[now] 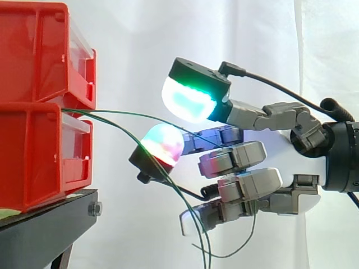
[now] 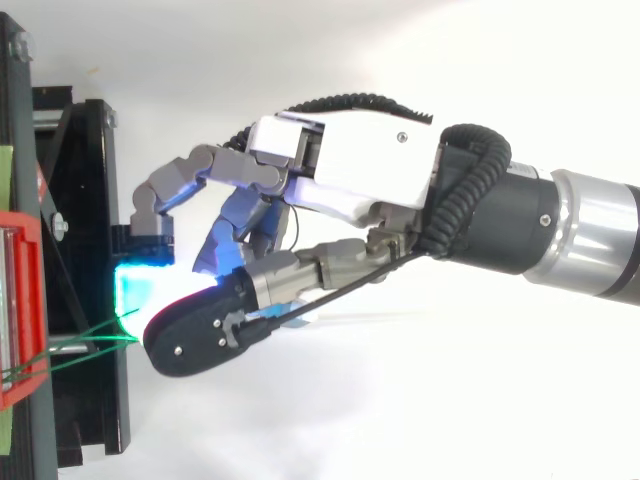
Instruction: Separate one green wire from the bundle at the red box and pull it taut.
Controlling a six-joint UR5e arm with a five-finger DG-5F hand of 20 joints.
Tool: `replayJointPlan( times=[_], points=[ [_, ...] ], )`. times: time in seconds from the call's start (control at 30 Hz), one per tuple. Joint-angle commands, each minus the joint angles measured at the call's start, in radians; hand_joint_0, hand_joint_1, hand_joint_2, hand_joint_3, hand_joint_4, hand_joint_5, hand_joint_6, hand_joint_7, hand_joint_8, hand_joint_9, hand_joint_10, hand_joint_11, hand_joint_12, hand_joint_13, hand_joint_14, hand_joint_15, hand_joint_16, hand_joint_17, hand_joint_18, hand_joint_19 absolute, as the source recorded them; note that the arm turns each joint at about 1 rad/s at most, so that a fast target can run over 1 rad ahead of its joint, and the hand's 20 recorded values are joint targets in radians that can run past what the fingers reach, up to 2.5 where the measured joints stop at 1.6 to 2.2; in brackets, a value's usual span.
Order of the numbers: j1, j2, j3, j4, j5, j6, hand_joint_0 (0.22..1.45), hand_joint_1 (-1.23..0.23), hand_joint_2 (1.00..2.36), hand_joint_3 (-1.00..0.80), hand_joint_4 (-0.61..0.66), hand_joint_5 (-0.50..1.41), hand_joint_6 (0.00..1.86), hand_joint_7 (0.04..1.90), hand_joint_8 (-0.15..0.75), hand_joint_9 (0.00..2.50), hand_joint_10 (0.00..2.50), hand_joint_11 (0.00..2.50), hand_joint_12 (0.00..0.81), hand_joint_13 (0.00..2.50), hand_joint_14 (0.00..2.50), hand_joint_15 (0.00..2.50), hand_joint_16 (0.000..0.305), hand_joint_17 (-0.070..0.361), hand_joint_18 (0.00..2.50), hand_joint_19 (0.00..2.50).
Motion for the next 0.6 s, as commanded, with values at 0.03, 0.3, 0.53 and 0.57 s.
replayJointPlan(
  times=[0.03, 0.3, 0.53, 0.57],
  points=[
    [-0.007, 0.0, 0.0, 0.0, 0.0, 0.009, 0.59, -0.55, 1.0, -0.49, 0.17, -0.22, 0.89, 0.98, 0.293, 1.14, 0.86, 1.56, 0.31, 1.61, 0.05, 1.48, 0.05, 0.113, 0.9, 0.49],
    [-0.008, 0.0, 0.0, 0.0, 0.0, 0.008, 0.61, -0.65, 1.02, -0.27, 0.15, -0.22, 0.91, 1.04, 0.285, 1.14, 0.84, 1.59, 0.311, 1.61, 0.01, 1.5, 0.051, 0.114, 0.9, 0.49],
    [-0.007, 0.0, 0.0, 0.0, 0.001, 0.003, 0.62, -0.68, 1.02, -0.18, 0.08, -0.22, 0.92, 1.03, 0.289, 1.13, 0.85, 1.57, 0.314, 1.6, 0.0, 1.51, 0.05, 0.112, 0.9, 0.49],
    [-0.007, 0.0, 0.0, 0.001, 0.001, 0.006, 0.62, -0.68, 1.02, -0.17, 0.08, -0.22, 0.93, 1.03, 0.281, 1.13, 0.85, 1.59, 0.314, 1.6, 0.0, 1.5, 0.05, 0.112, 0.9, 0.49]
  ],
)
